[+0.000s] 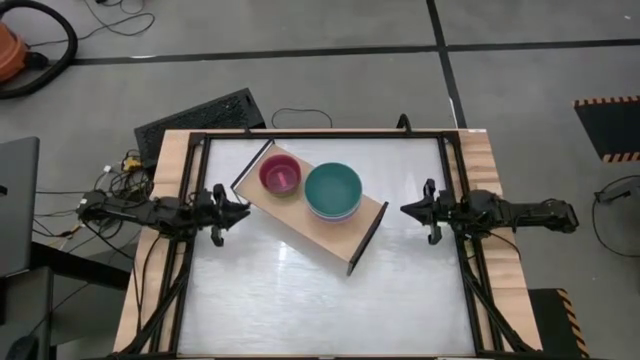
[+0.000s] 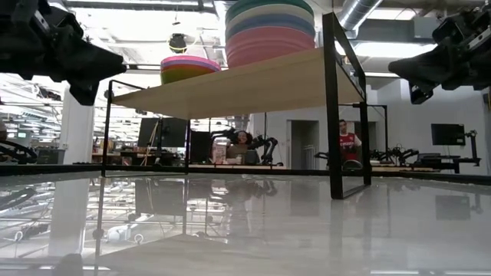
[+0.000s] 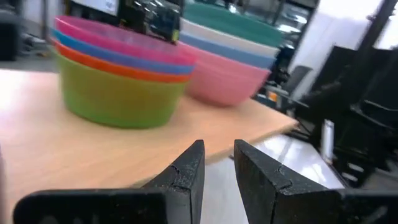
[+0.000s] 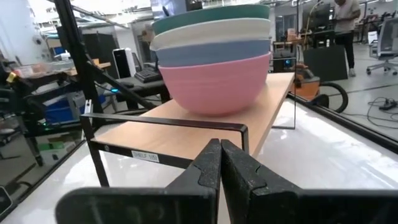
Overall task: Place and stack bowls onto a shelf
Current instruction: Return to Home Position
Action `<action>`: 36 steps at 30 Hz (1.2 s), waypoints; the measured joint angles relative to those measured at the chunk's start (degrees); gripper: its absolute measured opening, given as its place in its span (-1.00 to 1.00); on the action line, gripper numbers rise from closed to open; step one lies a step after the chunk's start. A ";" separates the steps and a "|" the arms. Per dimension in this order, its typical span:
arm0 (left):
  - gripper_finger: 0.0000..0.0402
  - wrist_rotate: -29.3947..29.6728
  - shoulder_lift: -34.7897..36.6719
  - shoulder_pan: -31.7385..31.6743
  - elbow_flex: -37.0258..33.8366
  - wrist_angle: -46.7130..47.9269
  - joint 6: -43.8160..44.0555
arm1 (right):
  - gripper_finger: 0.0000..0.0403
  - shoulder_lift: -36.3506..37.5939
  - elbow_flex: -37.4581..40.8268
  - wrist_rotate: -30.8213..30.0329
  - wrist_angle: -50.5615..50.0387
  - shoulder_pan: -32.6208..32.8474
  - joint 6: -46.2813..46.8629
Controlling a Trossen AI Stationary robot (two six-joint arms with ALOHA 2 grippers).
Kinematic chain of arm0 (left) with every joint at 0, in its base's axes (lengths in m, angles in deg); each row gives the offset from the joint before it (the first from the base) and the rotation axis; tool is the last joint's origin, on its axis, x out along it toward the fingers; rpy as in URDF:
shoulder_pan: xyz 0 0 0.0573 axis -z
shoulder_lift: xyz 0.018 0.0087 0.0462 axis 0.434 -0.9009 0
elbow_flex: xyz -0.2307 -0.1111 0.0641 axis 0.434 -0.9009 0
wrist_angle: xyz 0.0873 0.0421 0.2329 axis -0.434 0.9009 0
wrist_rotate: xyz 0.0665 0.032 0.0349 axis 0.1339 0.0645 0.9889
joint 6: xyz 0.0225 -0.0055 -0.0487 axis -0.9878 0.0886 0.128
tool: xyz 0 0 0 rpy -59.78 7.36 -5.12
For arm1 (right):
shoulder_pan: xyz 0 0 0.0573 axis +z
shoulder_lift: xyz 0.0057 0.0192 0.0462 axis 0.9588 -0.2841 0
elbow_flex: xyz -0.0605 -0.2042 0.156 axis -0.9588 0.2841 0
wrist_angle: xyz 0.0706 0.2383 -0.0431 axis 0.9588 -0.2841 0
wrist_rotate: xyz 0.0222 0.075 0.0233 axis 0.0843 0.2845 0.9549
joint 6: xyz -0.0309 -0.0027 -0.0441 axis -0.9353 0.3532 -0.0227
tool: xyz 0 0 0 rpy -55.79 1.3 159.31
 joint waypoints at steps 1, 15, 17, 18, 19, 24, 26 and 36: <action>-0.64 0.95 0.00 0.00 0.00 -0.19 0.00 | -0.81 0.00 0.01 0.04 -0.06 0.00 -0.02; -0.64 2.07 -0.13 -0.04 -0.05 -0.05 6.46 | -0.81 -0.72 0.02 3.08 5.70 5.92 14.30; -0.64 2.07 -0.13 -0.04 -0.07 -0.06 6.29 | -0.81 -0.66 0.02 -2.35 10.94 6.14 9.20; -0.64 2.09 -0.13 -0.04 -0.07 -0.05 6.27 | -0.81 -0.67 0.02 -3.52 12.45 6.04 7.28; -0.64 2.08 -0.13 -0.03 -0.07 -0.05 6.34 | -0.81 -0.68 0.02 -4.19 13.49 5.99 5.85; -0.64 2.07 -0.13 -0.04 -0.07 -0.05 6.34 | -0.81 -0.68 0.02 -4.23 13.69 5.88 4.10; -0.64 2.07 -0.13 -0.03 -0.07 -0.05 6.31 | -0.81 -0.68 0.02 -4.23 12.60 5.88 4.08; -0.64 2.07 -0.13 -0.04 -0.11 -0.05 6.43 | -0.81 -0.68 0.02 -4.17 4.84 5.86 3.95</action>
